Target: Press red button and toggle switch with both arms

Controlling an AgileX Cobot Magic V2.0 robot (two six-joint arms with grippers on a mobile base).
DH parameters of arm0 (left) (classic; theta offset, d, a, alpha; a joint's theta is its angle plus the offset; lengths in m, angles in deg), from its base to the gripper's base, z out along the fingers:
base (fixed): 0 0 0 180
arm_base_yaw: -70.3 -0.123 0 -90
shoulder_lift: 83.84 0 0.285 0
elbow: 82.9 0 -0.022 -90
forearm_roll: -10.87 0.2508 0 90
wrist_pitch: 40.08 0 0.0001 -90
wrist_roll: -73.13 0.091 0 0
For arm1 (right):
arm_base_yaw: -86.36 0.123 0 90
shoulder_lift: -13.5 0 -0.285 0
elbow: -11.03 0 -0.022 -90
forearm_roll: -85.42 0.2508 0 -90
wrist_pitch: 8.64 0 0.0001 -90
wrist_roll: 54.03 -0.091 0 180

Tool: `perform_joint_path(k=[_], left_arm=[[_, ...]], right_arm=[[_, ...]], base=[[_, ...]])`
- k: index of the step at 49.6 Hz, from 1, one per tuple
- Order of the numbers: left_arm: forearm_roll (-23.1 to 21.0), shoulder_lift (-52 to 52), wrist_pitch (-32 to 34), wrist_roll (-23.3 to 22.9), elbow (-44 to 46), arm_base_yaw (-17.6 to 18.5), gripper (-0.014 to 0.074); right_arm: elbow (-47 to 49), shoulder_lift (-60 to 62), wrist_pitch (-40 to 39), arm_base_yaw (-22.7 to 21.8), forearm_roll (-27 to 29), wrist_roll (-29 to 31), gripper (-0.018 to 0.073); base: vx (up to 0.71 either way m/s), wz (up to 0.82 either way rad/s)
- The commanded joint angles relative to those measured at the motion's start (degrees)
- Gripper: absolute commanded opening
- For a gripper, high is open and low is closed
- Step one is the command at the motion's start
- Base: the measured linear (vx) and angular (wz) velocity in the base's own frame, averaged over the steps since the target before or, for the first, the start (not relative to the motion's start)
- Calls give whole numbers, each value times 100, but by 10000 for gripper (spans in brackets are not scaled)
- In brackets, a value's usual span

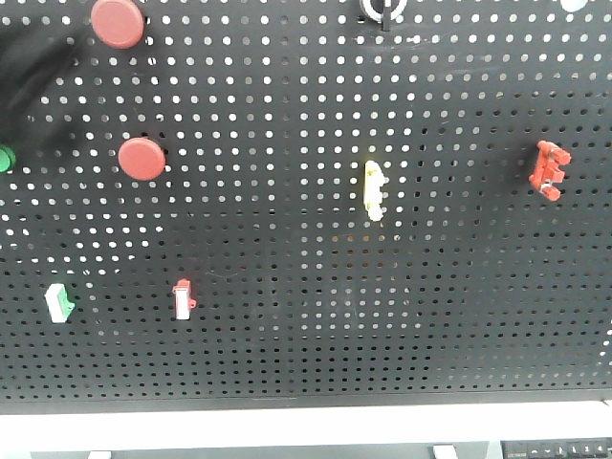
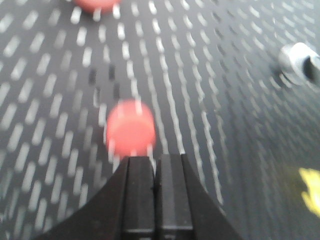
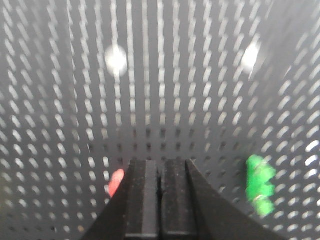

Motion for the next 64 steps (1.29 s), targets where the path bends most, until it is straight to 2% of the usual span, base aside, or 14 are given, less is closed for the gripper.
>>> perform_joint_path(k=[1, 4, 8, 13, 20, 29, 38, 54, 64], left_arm=[[-57, 441, 845, -10, -417, -9, 0], [-57, 623, 980, -10, -690, -9, 0], [-57, 799, 1006, -10, -940, -9, 0], [-57, 956, 919, -10, -1056, -9, 0], [-51, 1041, 860, -10, -1062, -9, 0], [-51, 1041, 854, -10, -1062, -9, 0], [-51, 1041, 940, -10, -1062, -9, 0], [-51, 1041, 1332, -10, -1062, -9, 0], [-51, 1041, 1454, -10, -1062, -9, 0]], right_arm=[[183, -158, -975, 314, -33, 32, -3], [183, -300, -1236, 667, -160, 63, -3], [211, -528, -1569, 1162, -647, 181, -3], [512, -889, -1615, 1828, -1142, 407, -3], [1383, -1522, -1441, 2466, -1197, 633, -3], [2657, -2371, -915, 2892, -1197, 573, -3], [3666, -2995, -318, 3002, -1197, 147, -3], [4353, -3486, 128, 2985, -1241, 129, -3], [4363, -3479, 162, 2457, -1201, -30, -3]], base=[[0, 0], [0, 0], [0, 0], [0, 0], [0, 0], [0, 0], [0, 0], [0, 0], [0, 0]])
